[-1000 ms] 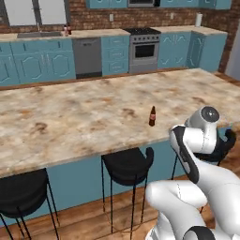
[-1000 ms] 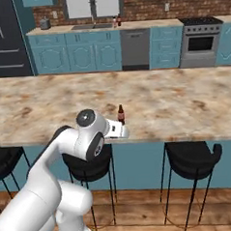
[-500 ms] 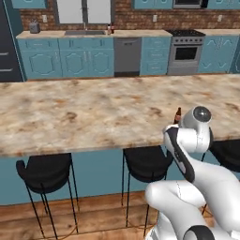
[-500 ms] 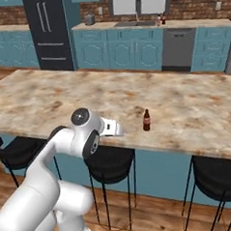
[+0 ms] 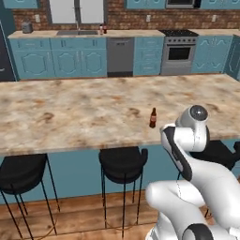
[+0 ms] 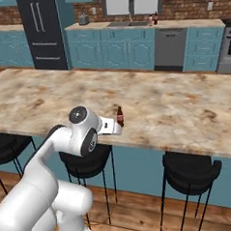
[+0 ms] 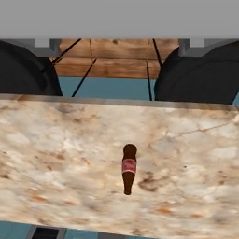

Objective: Place the large bottle from the dining counter next to the other large bottle outside the sink, and place the small bottle from the dining counter next to the other small bottle inside the sink.

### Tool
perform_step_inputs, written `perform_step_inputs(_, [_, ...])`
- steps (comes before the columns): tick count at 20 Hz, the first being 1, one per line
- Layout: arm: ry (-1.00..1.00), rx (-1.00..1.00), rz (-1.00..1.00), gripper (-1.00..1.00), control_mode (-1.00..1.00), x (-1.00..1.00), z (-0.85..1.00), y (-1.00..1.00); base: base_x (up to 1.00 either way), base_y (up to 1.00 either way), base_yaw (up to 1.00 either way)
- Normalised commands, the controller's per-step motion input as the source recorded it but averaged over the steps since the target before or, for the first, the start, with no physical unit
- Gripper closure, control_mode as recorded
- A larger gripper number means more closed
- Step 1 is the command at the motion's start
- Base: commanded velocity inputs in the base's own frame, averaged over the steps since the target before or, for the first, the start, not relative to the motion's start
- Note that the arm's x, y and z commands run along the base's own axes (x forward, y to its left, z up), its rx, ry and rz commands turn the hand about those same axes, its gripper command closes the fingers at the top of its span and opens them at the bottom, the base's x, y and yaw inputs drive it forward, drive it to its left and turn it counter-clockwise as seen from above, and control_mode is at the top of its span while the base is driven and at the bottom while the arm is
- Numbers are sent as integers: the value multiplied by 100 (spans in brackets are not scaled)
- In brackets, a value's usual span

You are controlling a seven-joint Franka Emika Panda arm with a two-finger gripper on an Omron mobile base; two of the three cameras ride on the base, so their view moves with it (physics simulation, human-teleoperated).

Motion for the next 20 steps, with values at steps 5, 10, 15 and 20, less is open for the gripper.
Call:
perform_step_inputs(5, [0, 0, 0, -100, 100, 0, 0, 0, 1, -33, 1])
perform_step_inputs(10, [0, 0, 0, -100, 100, 0, 0, 0, 24, -1, 11])
perform_step_inputs(15, [0, 0, 0, -100, 100, 0, 0, 0, 40, -5, 9])
perform_step_inputs(20, [0, 0, 0, -100, 100, 0, 0, 0, 52, -23, 2])
